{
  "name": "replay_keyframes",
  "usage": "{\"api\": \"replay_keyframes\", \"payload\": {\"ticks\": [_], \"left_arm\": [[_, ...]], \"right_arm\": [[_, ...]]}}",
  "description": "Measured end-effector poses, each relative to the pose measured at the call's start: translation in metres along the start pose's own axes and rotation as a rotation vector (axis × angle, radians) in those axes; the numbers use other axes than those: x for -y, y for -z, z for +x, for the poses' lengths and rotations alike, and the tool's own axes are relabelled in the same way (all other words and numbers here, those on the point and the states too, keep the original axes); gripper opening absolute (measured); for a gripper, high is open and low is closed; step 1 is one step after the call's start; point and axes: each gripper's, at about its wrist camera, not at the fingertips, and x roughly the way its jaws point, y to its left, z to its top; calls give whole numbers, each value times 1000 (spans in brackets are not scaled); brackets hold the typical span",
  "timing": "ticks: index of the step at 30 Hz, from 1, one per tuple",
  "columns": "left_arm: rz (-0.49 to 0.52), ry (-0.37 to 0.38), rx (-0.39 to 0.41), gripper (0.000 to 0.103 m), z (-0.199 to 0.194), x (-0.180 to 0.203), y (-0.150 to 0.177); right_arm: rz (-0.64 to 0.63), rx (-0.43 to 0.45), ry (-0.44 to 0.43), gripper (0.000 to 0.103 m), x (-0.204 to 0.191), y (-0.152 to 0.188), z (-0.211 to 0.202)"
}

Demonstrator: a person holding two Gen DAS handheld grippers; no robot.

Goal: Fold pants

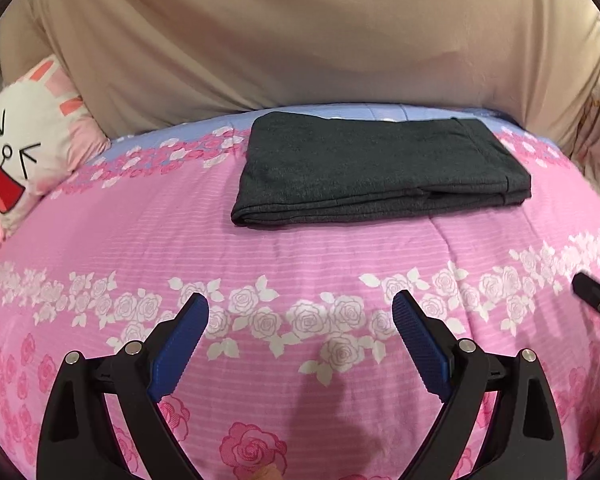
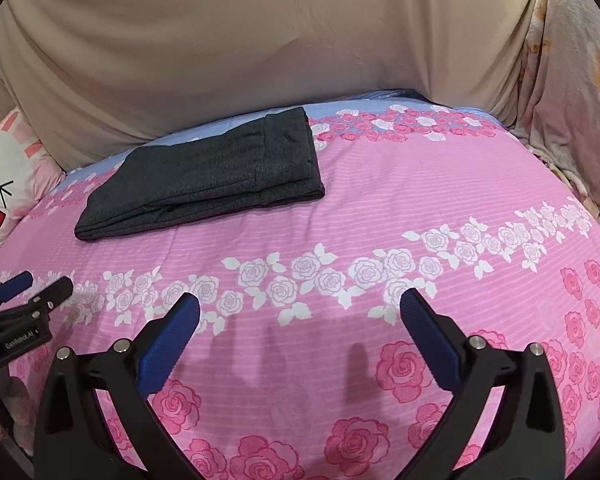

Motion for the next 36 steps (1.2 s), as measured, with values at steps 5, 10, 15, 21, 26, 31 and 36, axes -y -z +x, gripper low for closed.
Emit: {"api": "replay_keyframes", "payload": {"ticks": [5,10,15,21,26,31,36], "left_arm": [[-75,43,-14,91,5,-12,-3],[-66,43,-26,91,9,-9,-3],[-87,57,-43,92,12,-12,-4],[-94,67,-69,92,16,-14,-2],[-44,-3,4,92,5,-5,4],[-21,-20,-1,92,7,-3,3],[-21,-30,-2,92,7,-3,3]], "right_arm": [[-17,-14,4,98,-5,0,3],[-19,-28,2,98,-9,1,5],[-24,-35,-2,98,-14,2,6],[-13,-34,-1,98,-12,2,6],[-13,-35,-3,98,-12,2,6],[-13,-35,-4,98,-12,2,6],[-13,-35,-3,98,-12,2,6]]}}
